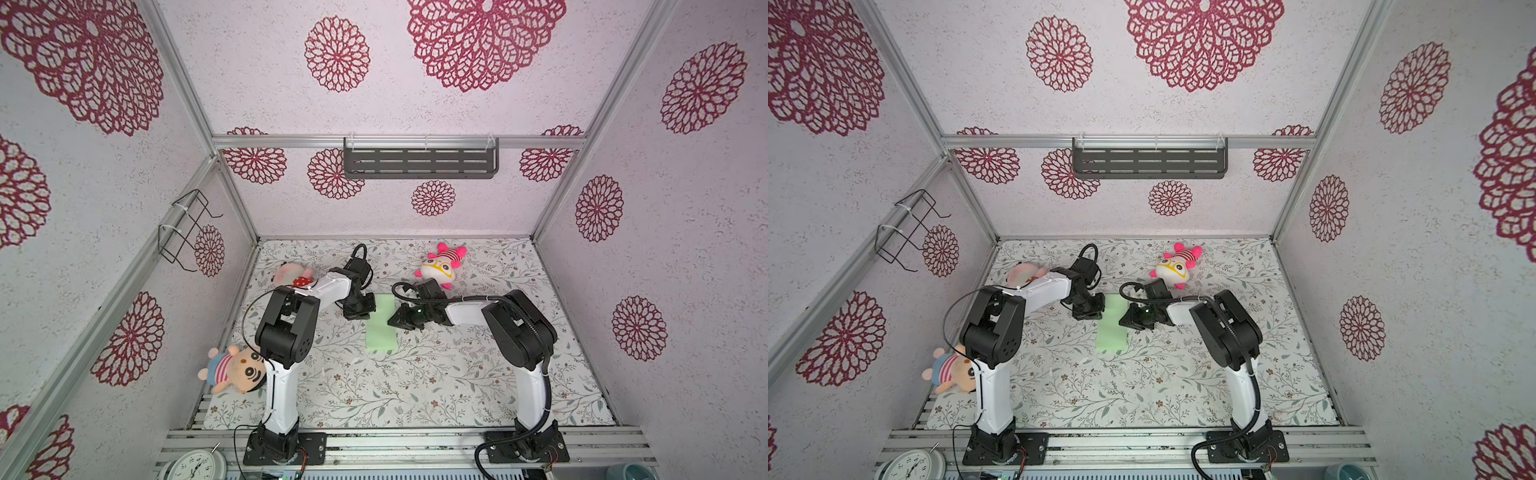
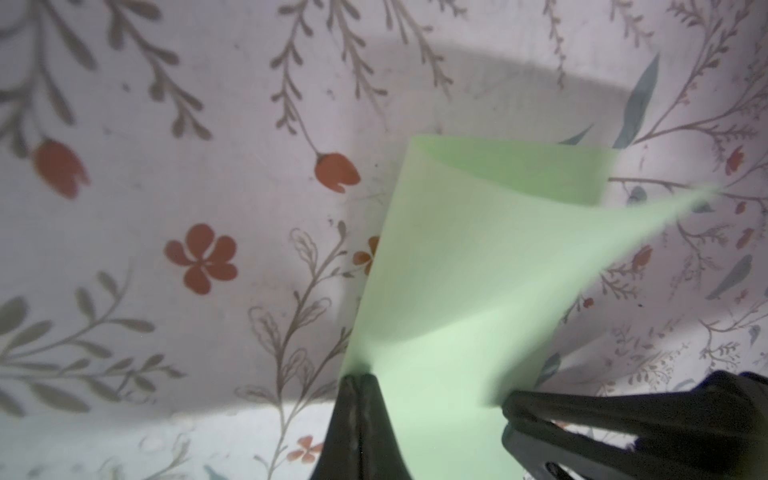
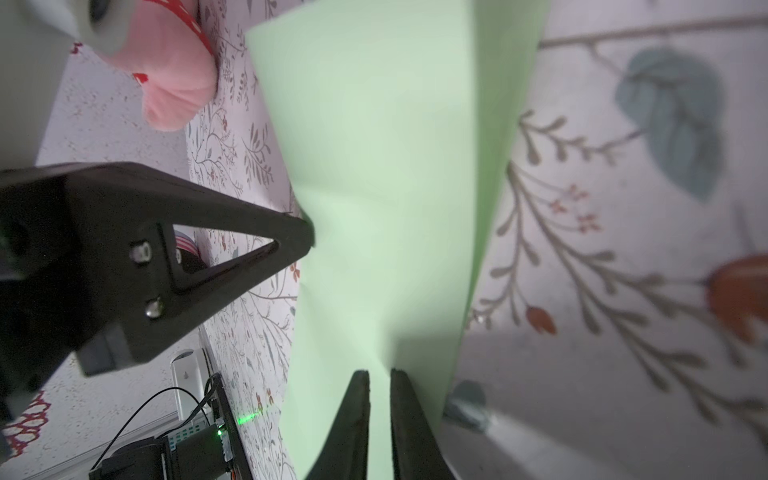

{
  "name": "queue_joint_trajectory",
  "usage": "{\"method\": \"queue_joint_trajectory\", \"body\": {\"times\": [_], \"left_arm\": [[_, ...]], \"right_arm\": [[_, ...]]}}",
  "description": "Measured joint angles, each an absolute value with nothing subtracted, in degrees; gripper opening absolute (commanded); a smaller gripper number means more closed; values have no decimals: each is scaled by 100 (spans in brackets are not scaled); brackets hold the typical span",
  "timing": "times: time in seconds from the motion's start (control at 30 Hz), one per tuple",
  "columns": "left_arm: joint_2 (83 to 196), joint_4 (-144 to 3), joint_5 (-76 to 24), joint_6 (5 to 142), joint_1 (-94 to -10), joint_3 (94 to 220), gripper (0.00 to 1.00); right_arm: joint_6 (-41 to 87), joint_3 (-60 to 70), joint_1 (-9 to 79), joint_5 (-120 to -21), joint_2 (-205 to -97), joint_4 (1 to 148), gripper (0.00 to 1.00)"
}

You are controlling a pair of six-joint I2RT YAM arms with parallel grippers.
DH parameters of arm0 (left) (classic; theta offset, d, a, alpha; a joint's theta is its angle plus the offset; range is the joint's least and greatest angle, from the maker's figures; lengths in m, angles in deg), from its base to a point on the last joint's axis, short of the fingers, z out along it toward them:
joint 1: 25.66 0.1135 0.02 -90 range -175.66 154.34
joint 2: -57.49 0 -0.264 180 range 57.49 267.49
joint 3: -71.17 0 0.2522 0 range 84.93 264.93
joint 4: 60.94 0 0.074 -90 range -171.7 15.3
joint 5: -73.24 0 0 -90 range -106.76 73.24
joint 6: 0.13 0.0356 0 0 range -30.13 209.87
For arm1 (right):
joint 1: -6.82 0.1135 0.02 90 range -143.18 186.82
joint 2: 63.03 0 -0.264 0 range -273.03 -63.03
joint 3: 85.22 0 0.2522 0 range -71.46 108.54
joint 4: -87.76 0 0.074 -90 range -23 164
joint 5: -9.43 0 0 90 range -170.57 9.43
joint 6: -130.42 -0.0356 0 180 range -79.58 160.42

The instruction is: Fold a paper plane with a square sheet of paper (pick it up from the middle)

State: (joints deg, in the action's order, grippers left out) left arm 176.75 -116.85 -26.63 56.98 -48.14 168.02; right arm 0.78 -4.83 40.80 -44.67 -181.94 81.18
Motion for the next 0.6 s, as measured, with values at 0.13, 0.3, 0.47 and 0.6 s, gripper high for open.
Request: {"method": "queue_joint_trajectory", "body": {"times": [0.13, 0.3, 0.47, 0.6], "left_arm": [[17675, -11849, -2416, 5775, -4794, 16844, 0], [17677, -12044, -2318, 5884, -4722, 16931, 0], [17616, -11823, -2834, 5869, -4685, 16977, 0], [17590, -11543, -3190, 5814, -4687, 16981, 0]], "right_arm": [[83, -483, 4080, -4471, -18194, 8114, 16], [83, -485, 4080, -4473, -18194, 8114, 16], [83, -487, 4080, -4473, -18194, 8118, 17], [83, -487, 4078, -4473, -18194, 8118, 16]]}}
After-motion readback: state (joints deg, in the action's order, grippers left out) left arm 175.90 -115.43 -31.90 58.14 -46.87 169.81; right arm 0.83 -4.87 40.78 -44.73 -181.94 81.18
